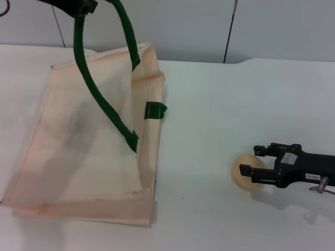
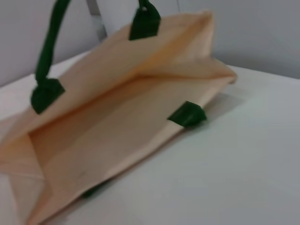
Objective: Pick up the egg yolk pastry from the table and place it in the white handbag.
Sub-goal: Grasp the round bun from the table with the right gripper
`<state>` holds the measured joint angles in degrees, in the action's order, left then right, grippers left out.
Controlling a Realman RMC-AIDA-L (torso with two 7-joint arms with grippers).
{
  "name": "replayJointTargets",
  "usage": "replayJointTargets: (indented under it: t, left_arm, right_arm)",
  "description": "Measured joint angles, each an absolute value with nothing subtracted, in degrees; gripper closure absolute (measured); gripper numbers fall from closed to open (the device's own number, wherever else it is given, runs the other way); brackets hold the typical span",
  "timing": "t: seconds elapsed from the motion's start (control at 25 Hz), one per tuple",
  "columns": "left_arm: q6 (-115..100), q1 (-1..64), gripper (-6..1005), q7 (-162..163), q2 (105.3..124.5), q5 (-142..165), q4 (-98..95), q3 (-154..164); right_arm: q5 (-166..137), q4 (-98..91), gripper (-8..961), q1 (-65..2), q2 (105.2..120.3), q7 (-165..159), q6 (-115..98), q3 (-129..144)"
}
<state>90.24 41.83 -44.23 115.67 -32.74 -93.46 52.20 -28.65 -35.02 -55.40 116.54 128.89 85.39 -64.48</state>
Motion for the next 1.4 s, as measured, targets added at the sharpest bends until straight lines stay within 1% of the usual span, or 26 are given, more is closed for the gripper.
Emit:
replayJointTargets:
  t: [0.44, 0.64, 1.4]
  left_arm:
    - [90.7, 41.8, 885, -44.1, 115.70, -32.6, -94.5, 52.2]
    - [90.7, 41.8, 885, -44.1, 115.74, -32.5, -94.6, 52.2]
    - [90.6, 41.9, 885, -44.1, 115.66, -32.4, -94.6, 52.2]
  right_arm:
    - [-29.4, -34.0, 169, -55.1, 116.21, 124.6, 81.8, -61.4]
    - [-29.5, -31.3, 120, -54.3, 116.18, 122.5, 82.1, -60.1]
    - [-30.1, -27.7, 178, -54.3, 116.22, 120.6, 81.7, -58.4]
